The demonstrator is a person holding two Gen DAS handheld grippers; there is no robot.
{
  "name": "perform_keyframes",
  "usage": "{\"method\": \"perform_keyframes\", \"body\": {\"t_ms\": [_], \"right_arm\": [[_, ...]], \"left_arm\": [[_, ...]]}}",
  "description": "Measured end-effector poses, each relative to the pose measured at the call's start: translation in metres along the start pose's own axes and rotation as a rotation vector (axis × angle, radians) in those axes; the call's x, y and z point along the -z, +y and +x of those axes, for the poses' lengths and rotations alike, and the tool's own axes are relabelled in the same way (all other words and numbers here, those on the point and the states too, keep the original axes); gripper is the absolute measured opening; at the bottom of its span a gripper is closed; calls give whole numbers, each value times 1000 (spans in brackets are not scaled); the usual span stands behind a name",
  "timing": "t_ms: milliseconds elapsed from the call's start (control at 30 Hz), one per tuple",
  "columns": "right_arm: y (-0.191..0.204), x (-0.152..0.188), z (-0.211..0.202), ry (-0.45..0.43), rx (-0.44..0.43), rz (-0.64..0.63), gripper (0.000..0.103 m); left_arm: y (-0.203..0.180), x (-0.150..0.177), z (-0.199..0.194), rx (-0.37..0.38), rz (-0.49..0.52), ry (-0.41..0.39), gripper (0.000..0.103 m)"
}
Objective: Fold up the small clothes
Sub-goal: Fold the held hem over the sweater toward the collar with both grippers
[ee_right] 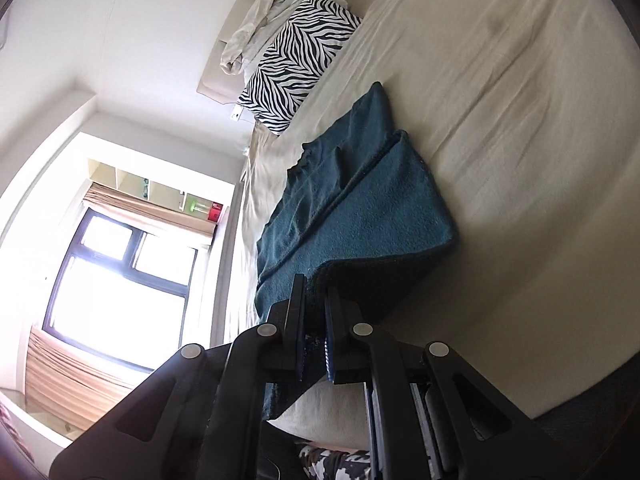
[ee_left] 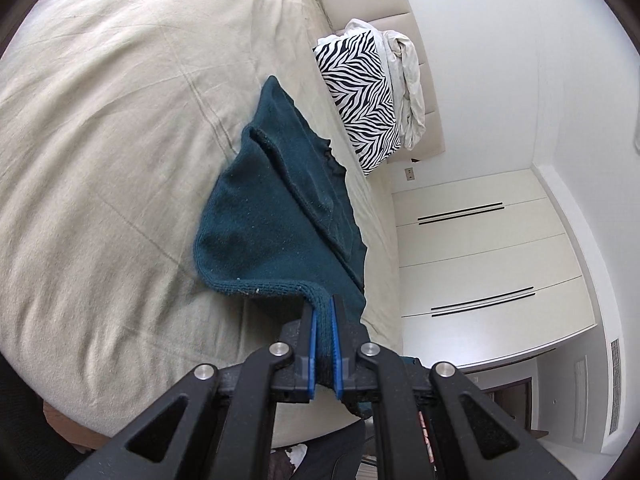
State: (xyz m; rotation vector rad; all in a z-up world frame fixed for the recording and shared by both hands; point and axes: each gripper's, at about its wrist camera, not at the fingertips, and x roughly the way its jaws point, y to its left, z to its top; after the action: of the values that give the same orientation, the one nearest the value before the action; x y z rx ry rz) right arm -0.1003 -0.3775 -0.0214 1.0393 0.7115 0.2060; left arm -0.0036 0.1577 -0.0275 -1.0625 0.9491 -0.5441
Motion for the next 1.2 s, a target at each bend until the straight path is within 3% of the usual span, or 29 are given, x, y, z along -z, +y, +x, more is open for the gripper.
{"method": "perform_keyframes", "body": {"t_ms": [467,833,933,1000,1067,1100,1200], "right_arm": [[20,-124,82,-94,24,-6,7],[5,-219,187,-112,99,14,7],[-5,-238,217,-112,125,26,7],[-13,-248,237,-114,161,27,8],[-24,-257,259,-84,226,39,11],[-30,-259,268,-64,255,46,15],[-37,-254,277,-71,289,30,52]], "left_arm": [[-13,-112,68,36,-69,-85,8],[-17,-206,145,-4,-67,-100,8],[-7,-228,170,-49,-68,-101,8],[7,-238,183,-109,-77,-94,17],[13,-243,193,-121,-74,-79,58],[12,-241,192,-125,-54,-92,63],[6,-228,184,-147,15,-94,68]]}}
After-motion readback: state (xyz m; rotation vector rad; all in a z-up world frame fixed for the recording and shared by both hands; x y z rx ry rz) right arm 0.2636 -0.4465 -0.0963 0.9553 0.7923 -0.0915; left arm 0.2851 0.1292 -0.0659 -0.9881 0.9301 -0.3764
